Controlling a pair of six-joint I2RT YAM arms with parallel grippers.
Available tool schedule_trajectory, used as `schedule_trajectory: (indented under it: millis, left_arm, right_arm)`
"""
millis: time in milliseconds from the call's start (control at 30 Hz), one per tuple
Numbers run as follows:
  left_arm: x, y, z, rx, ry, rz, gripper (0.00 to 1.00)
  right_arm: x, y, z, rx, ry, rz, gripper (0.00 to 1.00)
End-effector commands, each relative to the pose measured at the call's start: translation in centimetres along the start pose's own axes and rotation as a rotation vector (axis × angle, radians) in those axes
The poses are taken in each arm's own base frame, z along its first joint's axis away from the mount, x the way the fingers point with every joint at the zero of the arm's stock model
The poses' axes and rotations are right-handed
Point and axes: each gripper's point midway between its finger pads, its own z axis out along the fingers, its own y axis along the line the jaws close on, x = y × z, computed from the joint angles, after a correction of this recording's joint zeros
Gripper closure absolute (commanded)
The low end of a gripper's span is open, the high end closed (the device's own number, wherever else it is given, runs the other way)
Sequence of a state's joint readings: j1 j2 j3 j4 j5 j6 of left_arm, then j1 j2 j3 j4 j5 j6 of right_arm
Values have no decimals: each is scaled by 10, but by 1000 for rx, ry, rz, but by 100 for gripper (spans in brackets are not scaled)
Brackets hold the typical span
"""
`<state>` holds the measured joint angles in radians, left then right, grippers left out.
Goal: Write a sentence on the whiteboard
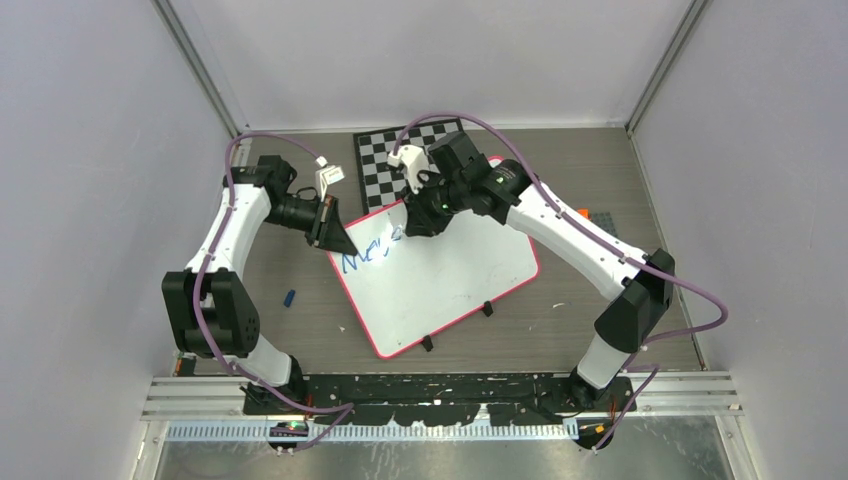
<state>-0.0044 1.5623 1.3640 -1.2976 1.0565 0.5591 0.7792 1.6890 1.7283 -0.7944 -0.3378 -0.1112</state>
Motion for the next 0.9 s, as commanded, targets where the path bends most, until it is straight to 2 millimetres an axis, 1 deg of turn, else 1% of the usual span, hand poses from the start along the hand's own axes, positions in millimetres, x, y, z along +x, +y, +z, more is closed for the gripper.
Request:
schedule_trajectory:
  millis: [0, 200, 467, 600, 633, 667, 733, 867]
  left_arm:
    - [-3, 23, -8, -118, 4, 117, 100]
    - [-3, 23, -7, -116, 4, 117, 100]
    - [-3, 22, -8, -116, 3, 115, 100]
    - [-3, 22, -8, -116, 3, 115, 100]
    - [-3, 22, -8, -116, 2, 116, 100]
    - [-2, 18, -2, -103, 16, 126, 100]
    - [-2, 18, 0, -96, 22, 131, 100]
    - [-3, 17, 1, -96, 25, 132, 100]
  right_arm:
    - [3, -5, 3, 24, -9, -16, 100]
    - [10, -5, -2, 36, -1, -14, 100]
    - [13, -17, -14, 67, 5, -12, 100]
    - [15, -19, -18, 77, 10, -16, 100]
    - [14, -19, -19, 79, 8, -16, 100]
    - [14, -19, -19, 77, 9, -16, 100]
    - [9, -15, -21, 60, 6, -6, 100]
    - [-7, -5, -36, 33, -31, -7, 100]
